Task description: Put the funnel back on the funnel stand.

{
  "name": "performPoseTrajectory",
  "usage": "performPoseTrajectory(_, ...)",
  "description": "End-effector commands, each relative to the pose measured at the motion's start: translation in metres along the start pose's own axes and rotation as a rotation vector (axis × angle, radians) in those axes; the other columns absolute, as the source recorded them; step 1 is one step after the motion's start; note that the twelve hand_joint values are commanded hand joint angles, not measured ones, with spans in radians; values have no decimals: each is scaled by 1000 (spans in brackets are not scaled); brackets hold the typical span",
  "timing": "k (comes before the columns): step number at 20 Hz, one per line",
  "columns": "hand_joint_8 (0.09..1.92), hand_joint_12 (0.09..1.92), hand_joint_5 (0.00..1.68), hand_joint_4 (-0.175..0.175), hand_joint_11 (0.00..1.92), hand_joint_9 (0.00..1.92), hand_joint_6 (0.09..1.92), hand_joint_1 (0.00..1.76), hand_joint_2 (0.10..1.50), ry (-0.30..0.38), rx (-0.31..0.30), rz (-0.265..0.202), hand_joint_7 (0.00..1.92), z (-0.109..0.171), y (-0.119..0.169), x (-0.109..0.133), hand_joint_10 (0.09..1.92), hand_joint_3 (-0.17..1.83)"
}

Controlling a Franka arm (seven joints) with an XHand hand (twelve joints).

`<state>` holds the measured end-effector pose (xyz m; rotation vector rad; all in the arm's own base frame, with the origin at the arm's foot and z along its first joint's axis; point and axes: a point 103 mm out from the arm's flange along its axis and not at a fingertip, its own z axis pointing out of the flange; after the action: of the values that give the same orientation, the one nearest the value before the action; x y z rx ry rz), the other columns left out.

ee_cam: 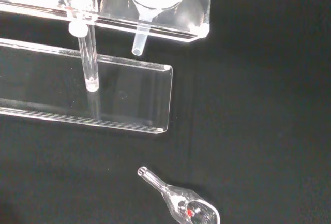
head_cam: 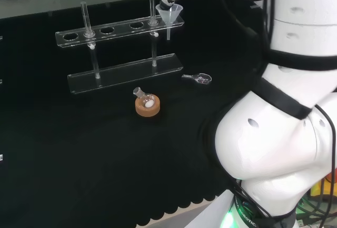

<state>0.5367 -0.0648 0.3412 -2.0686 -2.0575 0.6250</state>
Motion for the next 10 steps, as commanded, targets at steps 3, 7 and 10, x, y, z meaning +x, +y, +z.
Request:
performPoseTrajectory(3,87,1535,143,-51,47,61,87,618,744,55,-141,74,116,-2,-96,1,815,384)
performPoseTrajectory(7,221,1526,167,-53,76,99,87,622,748,65,-175,85,96,4,-131,13,808,388)
performPoseTrajectory(10,457,1519,180,-55,92,120,87,624,749,81,-181,97,14,13,-154,22,802,393)
